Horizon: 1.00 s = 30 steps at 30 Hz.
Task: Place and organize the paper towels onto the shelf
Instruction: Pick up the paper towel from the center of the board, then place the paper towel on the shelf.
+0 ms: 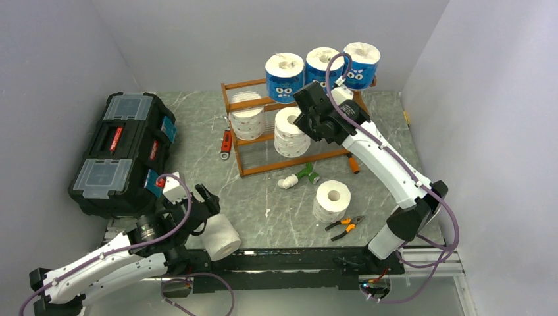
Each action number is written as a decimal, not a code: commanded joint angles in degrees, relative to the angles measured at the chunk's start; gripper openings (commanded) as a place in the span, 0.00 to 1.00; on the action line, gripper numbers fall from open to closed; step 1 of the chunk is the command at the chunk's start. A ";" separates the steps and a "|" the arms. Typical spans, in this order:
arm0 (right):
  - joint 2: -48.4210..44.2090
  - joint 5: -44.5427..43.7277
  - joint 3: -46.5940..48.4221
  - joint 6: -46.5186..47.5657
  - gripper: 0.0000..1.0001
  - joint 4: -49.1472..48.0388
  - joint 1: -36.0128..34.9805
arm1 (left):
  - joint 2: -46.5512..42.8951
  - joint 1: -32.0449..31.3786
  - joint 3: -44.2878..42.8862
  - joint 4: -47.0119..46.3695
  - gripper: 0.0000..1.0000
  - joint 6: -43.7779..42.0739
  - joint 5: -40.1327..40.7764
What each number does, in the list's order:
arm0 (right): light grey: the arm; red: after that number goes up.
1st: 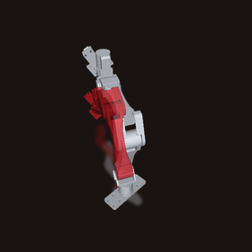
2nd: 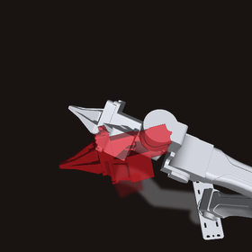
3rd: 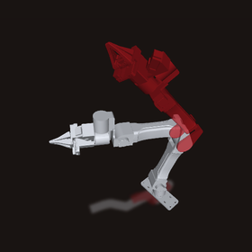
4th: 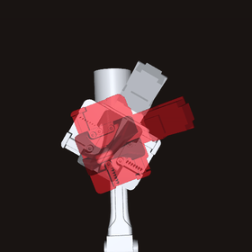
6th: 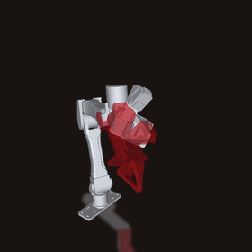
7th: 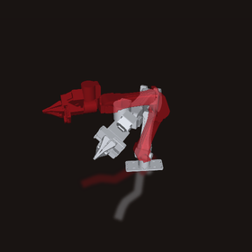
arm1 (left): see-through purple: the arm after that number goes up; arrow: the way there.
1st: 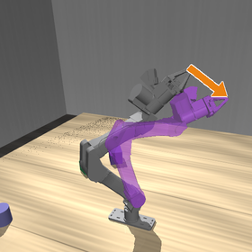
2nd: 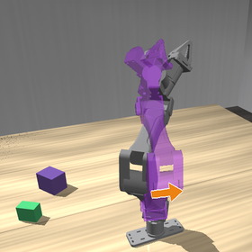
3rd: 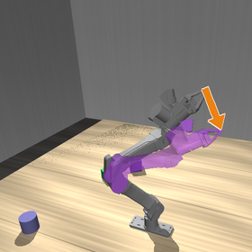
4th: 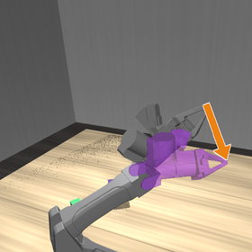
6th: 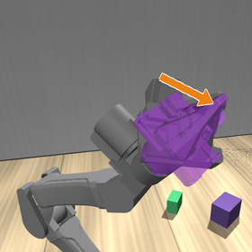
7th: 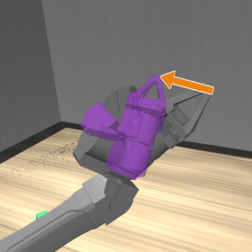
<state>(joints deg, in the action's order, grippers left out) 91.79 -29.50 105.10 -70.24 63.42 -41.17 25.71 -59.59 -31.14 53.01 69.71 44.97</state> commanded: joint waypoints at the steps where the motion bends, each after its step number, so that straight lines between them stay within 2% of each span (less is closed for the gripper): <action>1: -0.95 -4.00 3.87 1.58 0.00 -1.99 0.10 | 0.31 -0.08 -1.16 -0.33 0.88 0.68 0.41; 12: 2.86 -3.87 6.80 2.62 0.00 -1.97 0.12 | 0.31 -0.08 -1.03 -0.30 0.88 0.77 0.21; 30: 3.78 -4.34 4.55 1.42 0.00 -3.61 0.51 | -0.15 -0.08 -0.34 -0.46 0.88 1.13 -0.32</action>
<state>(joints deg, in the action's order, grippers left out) 95.59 -31.62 108.77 -67.99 63.29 -41.06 25.71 -59.59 -31.14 53.01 69.89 44.84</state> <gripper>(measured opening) 0.390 0.883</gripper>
